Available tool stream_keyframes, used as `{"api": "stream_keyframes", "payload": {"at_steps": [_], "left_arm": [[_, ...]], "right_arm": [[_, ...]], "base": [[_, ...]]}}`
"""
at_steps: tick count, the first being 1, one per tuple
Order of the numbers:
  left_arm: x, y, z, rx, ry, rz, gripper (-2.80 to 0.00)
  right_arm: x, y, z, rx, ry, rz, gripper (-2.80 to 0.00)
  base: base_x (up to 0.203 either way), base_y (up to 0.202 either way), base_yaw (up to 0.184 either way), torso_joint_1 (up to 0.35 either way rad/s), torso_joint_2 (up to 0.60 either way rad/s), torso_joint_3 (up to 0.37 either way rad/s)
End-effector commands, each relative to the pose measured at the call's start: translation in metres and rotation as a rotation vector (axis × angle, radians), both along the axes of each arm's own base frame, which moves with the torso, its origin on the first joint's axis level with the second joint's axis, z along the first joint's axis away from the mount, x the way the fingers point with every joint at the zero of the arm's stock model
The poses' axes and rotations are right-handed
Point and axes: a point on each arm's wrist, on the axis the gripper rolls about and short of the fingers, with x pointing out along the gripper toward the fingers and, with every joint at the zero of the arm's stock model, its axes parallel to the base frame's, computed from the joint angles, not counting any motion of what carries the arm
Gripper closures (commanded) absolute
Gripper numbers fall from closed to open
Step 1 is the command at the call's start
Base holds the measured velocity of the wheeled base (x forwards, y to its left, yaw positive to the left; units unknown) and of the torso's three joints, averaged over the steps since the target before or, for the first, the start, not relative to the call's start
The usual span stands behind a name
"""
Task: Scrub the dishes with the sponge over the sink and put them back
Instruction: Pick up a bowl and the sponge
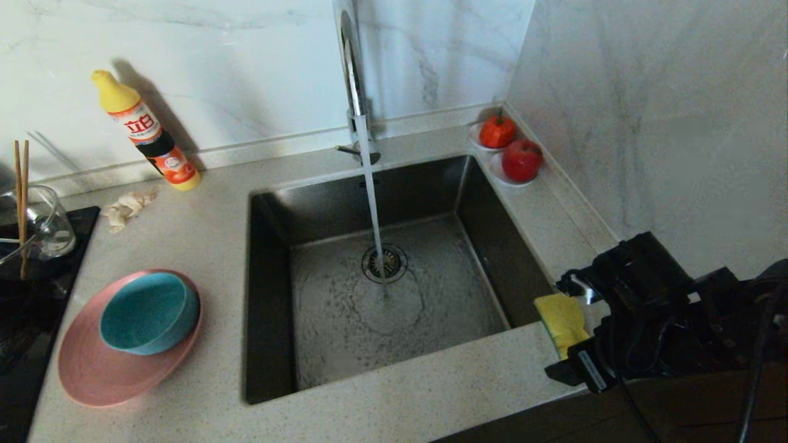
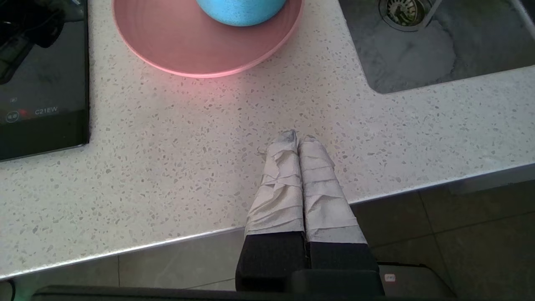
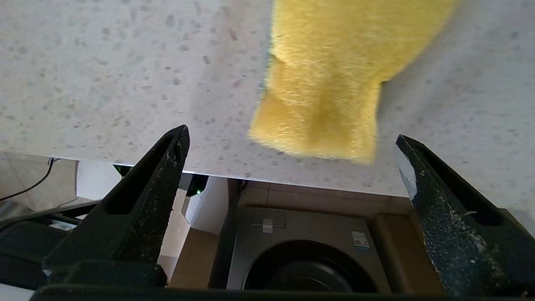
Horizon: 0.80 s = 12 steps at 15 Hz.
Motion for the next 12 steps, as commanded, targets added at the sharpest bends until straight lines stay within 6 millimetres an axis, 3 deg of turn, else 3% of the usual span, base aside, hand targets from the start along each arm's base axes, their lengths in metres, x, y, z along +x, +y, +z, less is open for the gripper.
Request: {"api": "stream_keyframes", "payload": {"at_steps": [1, 12], "left_arm": [[0.000, 0.000, 0.000, 0.000, 0.001, 0.000, 0.00], [0.000, 0.000, 0.000, 0.000, 0.001, -0.002, 0.00]], "right_arm": [[0.000, 0.004, -0.002, -0.004, 0.005, 0.014, -2.80], [0.014, 0.011, -0.003, 0.007, -0.015, 0.009, -2.80]], "base": [[0.000, 0.000, 0.000, 0.000, 0.00, 0.000], [0.000, 0.000, 0.000, 0.000, 0.00, 0.000]]}}
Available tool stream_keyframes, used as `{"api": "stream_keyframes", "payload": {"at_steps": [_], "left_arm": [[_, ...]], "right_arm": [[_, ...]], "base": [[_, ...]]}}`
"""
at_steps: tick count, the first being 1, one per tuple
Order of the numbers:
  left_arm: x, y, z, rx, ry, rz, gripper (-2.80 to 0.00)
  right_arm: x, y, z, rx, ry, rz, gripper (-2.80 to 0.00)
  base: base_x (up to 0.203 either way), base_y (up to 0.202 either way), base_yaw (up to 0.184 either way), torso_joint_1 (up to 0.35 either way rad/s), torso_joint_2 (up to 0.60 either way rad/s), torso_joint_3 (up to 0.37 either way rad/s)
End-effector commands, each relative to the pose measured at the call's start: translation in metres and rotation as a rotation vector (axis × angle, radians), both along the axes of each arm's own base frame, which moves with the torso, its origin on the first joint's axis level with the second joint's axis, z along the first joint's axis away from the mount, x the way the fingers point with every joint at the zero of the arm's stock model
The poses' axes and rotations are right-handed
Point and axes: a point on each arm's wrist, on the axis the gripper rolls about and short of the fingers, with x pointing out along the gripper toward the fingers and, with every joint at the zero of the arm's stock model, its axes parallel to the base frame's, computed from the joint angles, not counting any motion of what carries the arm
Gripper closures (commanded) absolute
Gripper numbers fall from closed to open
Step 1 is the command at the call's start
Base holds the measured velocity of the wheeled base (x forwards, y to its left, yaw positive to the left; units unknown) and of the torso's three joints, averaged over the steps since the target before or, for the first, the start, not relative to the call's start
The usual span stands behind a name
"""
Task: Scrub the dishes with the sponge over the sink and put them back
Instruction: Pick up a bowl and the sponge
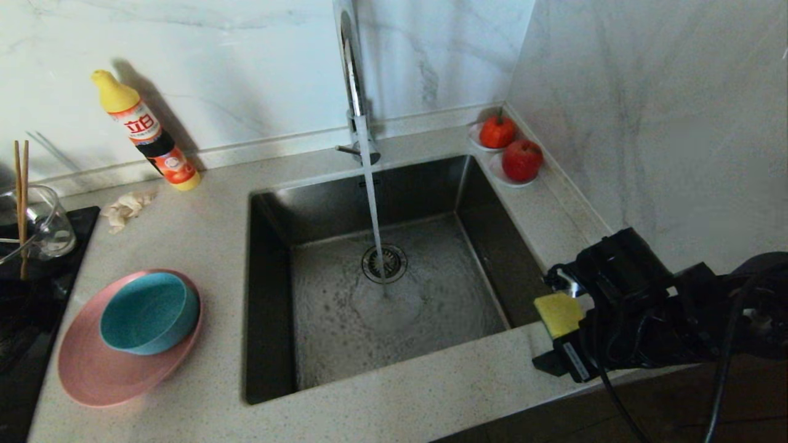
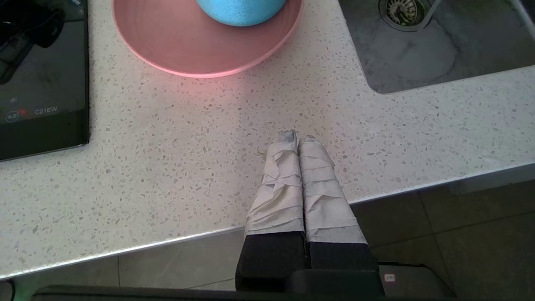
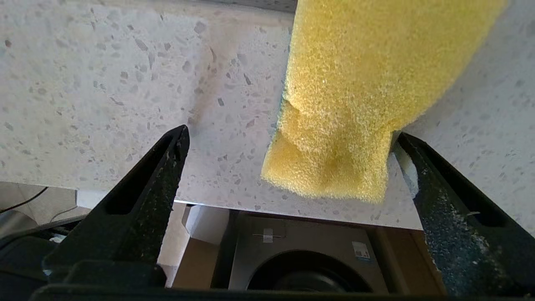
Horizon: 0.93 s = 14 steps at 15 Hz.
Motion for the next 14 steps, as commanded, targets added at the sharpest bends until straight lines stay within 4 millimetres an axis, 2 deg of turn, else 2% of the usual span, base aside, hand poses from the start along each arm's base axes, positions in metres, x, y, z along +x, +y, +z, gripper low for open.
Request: {"api": "stream_keyframes", "payload": {"at_steps": [1, 4, 5, 14], "left_arm": [[0.0000, 0.0000, -0.0001, 0.000, 0.001, 0.000, 0.00], [0.0000, 0.0000, -0.0001, 0.001, 0.001, 0.001, 0.00], [0.0000, 0.0000, -0.0001, 0.000, 0.001, 0.001, 0.00], [0.0000, 0.0000, -0.0001, 0.000, 0.001, 0.000, 0.00]], "right_arm": [[0.0010, 0.0005, -0.0012, -0.003, 0.006, 0.000, -2.80], [0.0010, -0.0013, 0.0001, -0.005, 0.003, -0.007, -2.80], [0.0015, -0.0022, 0.0002, -0.005, 0.002, -0.012, 0.00], [0.0017, -0.0029, 0.0002, -0.015, -0.001, -0.020, 0.00]], "base": [[0.000, 0.000, 0.000, 0.000, 0.00, 0.000], [0.000, 0.000, 0.000, 0.000, 0.00, 0.000], [0.000, 0.000, 0.000, 0.000, 0.00, 0.000], [0.000, 0.000, 0.000, 0.000, 0.00, 0.000]]}}
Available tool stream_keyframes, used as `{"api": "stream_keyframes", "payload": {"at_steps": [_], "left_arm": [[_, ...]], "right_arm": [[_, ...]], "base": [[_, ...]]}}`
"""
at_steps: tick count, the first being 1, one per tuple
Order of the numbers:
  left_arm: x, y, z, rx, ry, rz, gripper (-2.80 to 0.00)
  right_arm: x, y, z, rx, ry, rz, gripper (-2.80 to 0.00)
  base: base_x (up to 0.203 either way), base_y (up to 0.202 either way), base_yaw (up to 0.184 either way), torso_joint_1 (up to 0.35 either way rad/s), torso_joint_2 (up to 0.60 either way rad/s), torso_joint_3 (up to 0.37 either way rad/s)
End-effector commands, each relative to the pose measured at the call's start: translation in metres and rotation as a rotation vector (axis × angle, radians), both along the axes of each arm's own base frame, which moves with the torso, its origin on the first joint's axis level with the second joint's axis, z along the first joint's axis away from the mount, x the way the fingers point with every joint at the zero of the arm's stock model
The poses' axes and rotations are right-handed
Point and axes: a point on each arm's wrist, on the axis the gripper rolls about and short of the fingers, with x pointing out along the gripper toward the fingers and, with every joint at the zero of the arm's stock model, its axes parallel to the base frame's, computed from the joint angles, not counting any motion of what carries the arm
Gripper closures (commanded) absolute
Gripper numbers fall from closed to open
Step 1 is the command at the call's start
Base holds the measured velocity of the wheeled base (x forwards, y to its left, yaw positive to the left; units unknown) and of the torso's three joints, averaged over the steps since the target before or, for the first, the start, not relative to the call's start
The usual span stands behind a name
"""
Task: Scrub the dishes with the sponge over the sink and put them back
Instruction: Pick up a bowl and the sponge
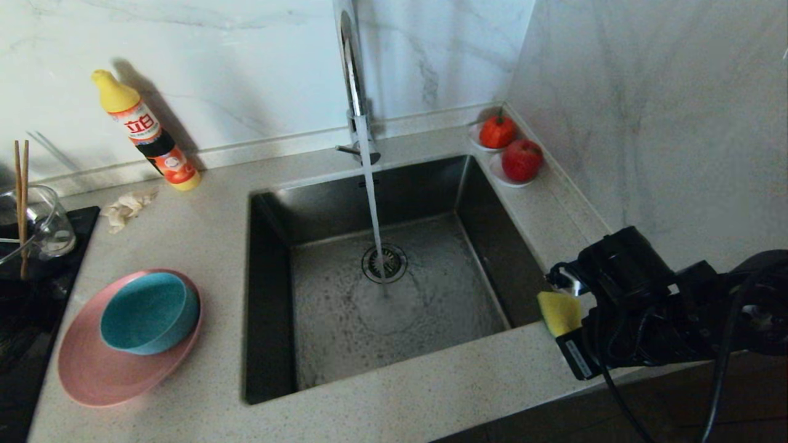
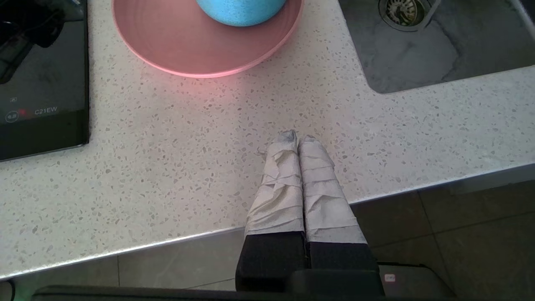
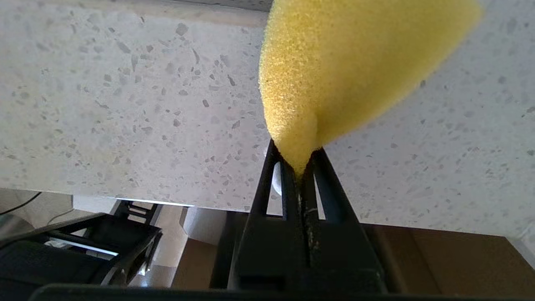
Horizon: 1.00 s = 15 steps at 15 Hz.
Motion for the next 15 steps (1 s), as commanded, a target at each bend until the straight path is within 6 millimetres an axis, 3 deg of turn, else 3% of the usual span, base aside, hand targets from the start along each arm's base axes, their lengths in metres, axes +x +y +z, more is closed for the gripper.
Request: {"api": "stream_keyframes", "payload": {"at_steps": [1, 6, 12, 15], "left_arm": [[0.000, 0.000, 0.000, 0.000, 0.001, 0.001, 0.00], [0.000, 0.000, 0.000, 0.000, 0.001, 0.001, 0.00], [0.000, 0.000, 0.000, 0.000, 0.001, 0.001, 0.00], [0.000, 0.000, 0.000, 0.000, 0.001, 0.000, 0.00]], "right_arm": [[0.000, 0.000, -0.001, -0.002, 0.001, 0.000, 0.00], [-0.011, -0.006, 0.021, 0.012, -0.076, -0.009, 0.00], [-0.049, -0.020, 0.079, 0.082, -0.243, 0.057, 0.00], [-0.068, -0.009, 0.091, 0.099, -0.282, 0.172, 0.00]], "base": [[0.000, 0.000, 0.000, 0.000, 0.00, 0.000], [0.000, 0.000, 0.000, 0.000, 0.00, 0.000], [0.000, 0.000, 0.000, 0.000, 0.00, 0.000], [0.000, 0.000, 0.000, 0.000, 0.00, 0.000]]}}
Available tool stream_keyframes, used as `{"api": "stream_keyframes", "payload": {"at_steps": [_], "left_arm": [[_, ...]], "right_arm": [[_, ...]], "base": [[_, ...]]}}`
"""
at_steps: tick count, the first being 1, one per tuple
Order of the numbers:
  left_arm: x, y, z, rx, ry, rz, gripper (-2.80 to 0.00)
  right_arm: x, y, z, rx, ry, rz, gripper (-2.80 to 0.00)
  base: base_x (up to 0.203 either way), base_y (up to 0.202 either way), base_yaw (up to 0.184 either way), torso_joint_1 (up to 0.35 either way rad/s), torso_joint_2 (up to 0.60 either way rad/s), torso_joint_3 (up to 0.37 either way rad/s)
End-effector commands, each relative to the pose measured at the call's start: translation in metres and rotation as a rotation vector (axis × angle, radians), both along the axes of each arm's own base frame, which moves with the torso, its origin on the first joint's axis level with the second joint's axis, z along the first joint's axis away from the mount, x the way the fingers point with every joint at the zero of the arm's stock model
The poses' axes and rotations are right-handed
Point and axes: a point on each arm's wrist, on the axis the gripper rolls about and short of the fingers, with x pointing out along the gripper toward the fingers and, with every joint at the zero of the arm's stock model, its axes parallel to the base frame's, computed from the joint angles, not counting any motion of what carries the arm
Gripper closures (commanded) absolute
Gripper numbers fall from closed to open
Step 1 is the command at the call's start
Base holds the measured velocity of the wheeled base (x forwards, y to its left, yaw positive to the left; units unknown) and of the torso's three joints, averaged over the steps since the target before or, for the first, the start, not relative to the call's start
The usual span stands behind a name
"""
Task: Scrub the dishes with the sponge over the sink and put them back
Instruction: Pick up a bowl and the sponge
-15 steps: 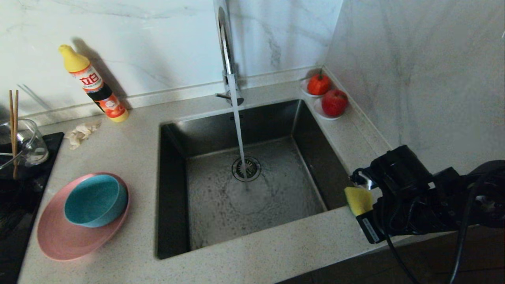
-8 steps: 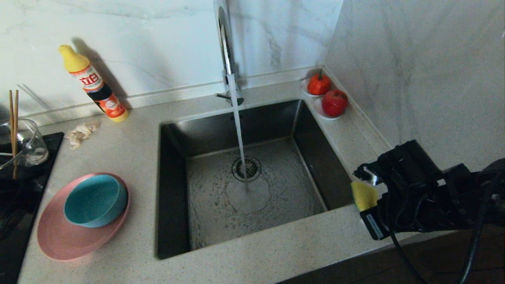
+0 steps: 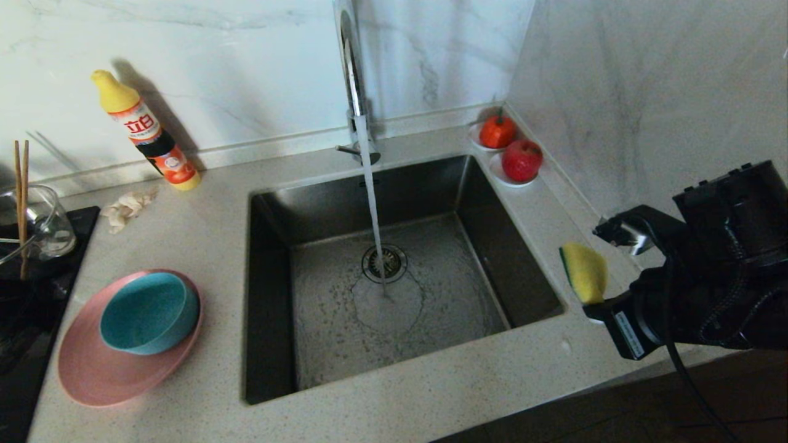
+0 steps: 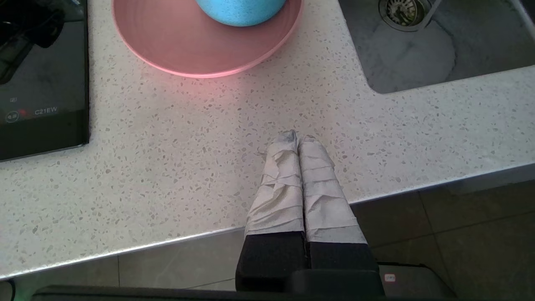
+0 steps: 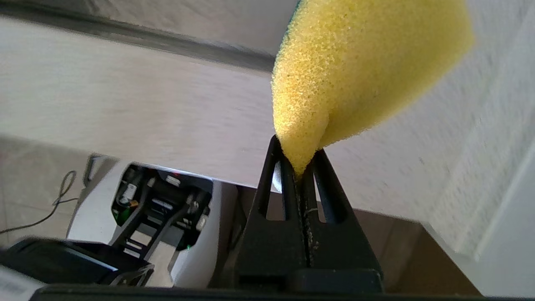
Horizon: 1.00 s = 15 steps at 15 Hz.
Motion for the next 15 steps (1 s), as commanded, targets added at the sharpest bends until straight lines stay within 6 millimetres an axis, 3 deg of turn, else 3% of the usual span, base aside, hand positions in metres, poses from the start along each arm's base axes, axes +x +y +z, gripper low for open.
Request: {"api": "stream_keyframes", "payload": {"at_steps": [1, 8, 15], "left_arm": [[0.000, 0.000, 0.000, 0.000, 0.001, 0.002, 0.00], [0.000, 0.000, 0.000, 0.000, 0.001, 0.002, 0.00], [0.000, 0.000, 0.000, 0.000, 0.001, 0.001, 0.00]], "right_arm": [[-0.022, 0.008, 0.013, 0.028, -0.051, 0.086, 0.00], [-0.071, 0.053, 0.013, -0.018, -0.049, 0.363, 0.00], [-0.095, 0.074, 0.010, -0.027, -0.040, 0.505, 0.00]], "base": [[0.000, 0.000, 0.000, 0.000, 0.00, 0.000], [0.000, 0.000, 0.000, 0.000, 0.00, 0.000], [0.000, 0.000, 0.000, 0.000, 0.00, 0.000]]}}
